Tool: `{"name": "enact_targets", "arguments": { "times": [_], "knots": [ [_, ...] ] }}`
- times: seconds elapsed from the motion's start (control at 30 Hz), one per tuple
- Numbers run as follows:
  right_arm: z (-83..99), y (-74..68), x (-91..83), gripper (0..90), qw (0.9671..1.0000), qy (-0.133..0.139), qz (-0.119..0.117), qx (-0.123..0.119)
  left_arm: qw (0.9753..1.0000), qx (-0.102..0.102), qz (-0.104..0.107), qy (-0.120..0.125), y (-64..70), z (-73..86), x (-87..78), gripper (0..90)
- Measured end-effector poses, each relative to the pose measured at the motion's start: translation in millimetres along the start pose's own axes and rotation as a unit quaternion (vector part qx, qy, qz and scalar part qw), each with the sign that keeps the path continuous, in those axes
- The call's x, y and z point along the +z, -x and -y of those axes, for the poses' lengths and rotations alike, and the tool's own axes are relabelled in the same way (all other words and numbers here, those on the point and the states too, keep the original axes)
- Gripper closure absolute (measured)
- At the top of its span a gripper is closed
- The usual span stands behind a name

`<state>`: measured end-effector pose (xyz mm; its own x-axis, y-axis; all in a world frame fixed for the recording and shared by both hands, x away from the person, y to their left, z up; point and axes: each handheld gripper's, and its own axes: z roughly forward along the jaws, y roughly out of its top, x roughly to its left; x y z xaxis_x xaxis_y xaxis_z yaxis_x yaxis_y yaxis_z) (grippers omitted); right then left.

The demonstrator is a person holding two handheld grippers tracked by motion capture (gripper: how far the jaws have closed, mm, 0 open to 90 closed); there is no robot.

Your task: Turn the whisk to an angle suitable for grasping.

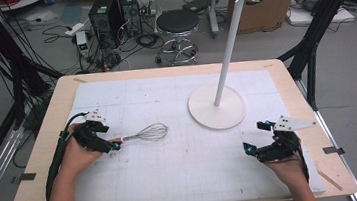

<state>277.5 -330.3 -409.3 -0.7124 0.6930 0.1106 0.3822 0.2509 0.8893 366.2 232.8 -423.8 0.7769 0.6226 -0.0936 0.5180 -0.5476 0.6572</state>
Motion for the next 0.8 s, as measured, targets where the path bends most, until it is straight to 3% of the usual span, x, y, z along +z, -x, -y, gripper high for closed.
{"name": "enact_targets", "arguments": {
  "times": [0.1,0.2,0.4,0.63,0.8],
  "knots": [
    [-0.1,-0.1,-0.4,0.2,1.0,0.001,0.0,-0.004,0.9999,0.0,0.006,-0.009,-0.4,0.1,3.7,17.8],
    [0.3,-0.3,-0.8,0.3,1.0,0.001,-0.001,-0.001,0.9991,0.009,0.005,-0.041,-0.5,2.0,9.1,28.4],
    [0.5,-1.1,-0.8,0.3,1.0,-0.002,-0.003,-0.004,0.9979,0.015,-0.011,-0.062,1.7,4.6,7.2,46.0],
    [1.2,0.4,-2.7,0.2,1.0,0.002,-0.001,0.0,0.9976,0.017,-0.022,-0.063,4.7,5.9,7.0,52.2],
    [1.1,0.2,-2.7,0.3,1.0,0.002,0.0,-0.001,0.9967,0.036,-0.023,-0.069,9.3,4.5,6.9,60.1]
  ]
}}
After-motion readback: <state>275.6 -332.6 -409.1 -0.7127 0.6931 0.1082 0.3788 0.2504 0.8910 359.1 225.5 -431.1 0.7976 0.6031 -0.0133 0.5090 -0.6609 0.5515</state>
